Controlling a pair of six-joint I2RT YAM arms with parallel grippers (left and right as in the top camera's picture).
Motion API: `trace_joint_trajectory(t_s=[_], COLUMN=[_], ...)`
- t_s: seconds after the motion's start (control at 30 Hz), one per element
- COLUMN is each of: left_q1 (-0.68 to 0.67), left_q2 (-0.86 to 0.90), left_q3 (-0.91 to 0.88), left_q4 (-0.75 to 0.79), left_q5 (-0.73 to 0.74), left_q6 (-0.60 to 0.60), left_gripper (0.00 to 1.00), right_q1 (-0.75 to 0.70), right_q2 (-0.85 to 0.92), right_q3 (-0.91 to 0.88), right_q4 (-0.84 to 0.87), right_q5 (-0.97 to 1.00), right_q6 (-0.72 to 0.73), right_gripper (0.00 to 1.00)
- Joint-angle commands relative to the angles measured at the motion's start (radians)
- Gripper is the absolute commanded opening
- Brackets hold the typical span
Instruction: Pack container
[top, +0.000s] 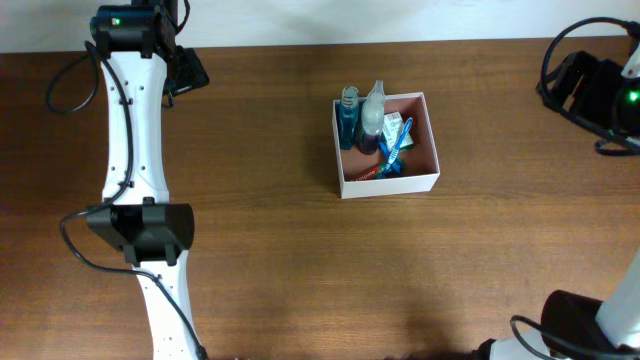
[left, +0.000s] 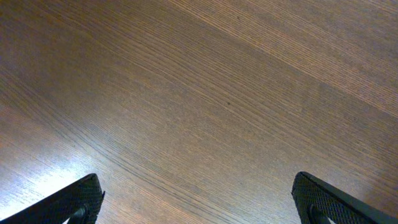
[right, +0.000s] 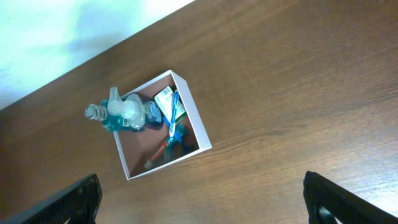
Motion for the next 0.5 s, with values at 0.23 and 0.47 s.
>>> trace_joint_trajectory(t_s=[0.23,0.47], left_q1=[0.001,0.001], left_q2=[0.005,0.005], left_q3=[-0.002,-0.002], left_q4=[0.002,0.002], left_q5=[0.003,0.003], left_q6=[-0.009,-0.009], left_gripper=[0.99,0.99], right_q1=[0.02,0.059], right_q2=[-0.313,-0.598], right_q3=[-0.012,-0.276], right_q4=[-0.006,0.143], right_q5=[0.095,0.264], right_q6=[-0.11,-0.129], right_gripper=[0.99,0.99])
